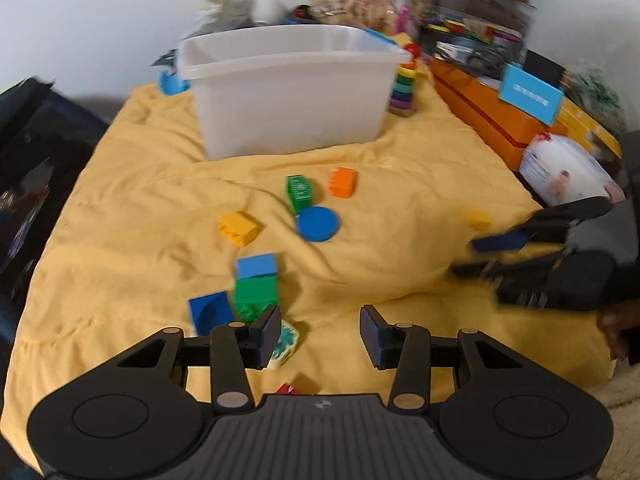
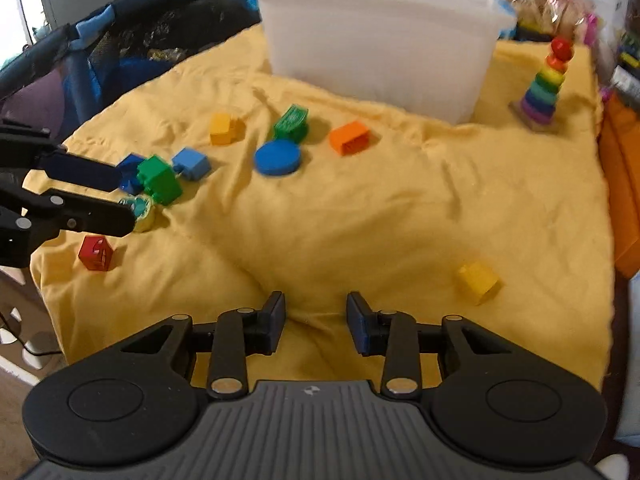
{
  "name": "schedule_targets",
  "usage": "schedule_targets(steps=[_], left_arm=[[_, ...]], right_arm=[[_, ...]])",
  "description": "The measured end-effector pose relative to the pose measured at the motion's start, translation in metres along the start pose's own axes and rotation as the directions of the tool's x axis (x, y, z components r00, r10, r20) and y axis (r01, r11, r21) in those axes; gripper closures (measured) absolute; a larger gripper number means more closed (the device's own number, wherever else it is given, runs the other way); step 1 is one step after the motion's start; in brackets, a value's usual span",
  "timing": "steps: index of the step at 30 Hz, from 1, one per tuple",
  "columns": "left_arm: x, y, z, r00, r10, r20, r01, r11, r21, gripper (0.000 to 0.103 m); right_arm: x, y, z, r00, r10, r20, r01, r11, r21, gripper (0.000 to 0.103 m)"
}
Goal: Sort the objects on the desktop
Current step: 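Grasp the red face-print brick with the left tool while the right tool grasps the small yellow brick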
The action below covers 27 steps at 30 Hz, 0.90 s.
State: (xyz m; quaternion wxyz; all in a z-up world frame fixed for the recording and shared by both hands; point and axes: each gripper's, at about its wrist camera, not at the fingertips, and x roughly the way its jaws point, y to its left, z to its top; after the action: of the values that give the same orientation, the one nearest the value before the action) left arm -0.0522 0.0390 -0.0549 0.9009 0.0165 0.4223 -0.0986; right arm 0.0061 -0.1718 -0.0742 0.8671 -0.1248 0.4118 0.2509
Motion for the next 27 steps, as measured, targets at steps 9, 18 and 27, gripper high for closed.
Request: schedule_targets(steps=[9, 18, 27], left_arm=[[-0.001, 0.002, -0.021, 0.994, 0.048, -0.093, -0.051, 0.998, -0.034, 0.055], [0.014, 0.006, -0.032, 0.982, 0.115, -0.147, -0.116, 0.993, -0.001, 0.058], [0.019, 0.004, -0.034, 0.990, -0.043, -0.138, 0.035, 0.998, -0.058, 0.073]], right_arm=[[-0.003, -0.066, -0.007, 0.985, -0.168, 0.025, 0.162, 0.972, 0.170, 0.052], [0.010, -0.058, -0.004, 0.999, -0.030, -0.020, 0.032, 0.991, 0.133, 0.086], [0.000, -0.033, -0.012, 1.000, -0.003, -0.015, 0.004, 0.998, 0.060, 0.086]])
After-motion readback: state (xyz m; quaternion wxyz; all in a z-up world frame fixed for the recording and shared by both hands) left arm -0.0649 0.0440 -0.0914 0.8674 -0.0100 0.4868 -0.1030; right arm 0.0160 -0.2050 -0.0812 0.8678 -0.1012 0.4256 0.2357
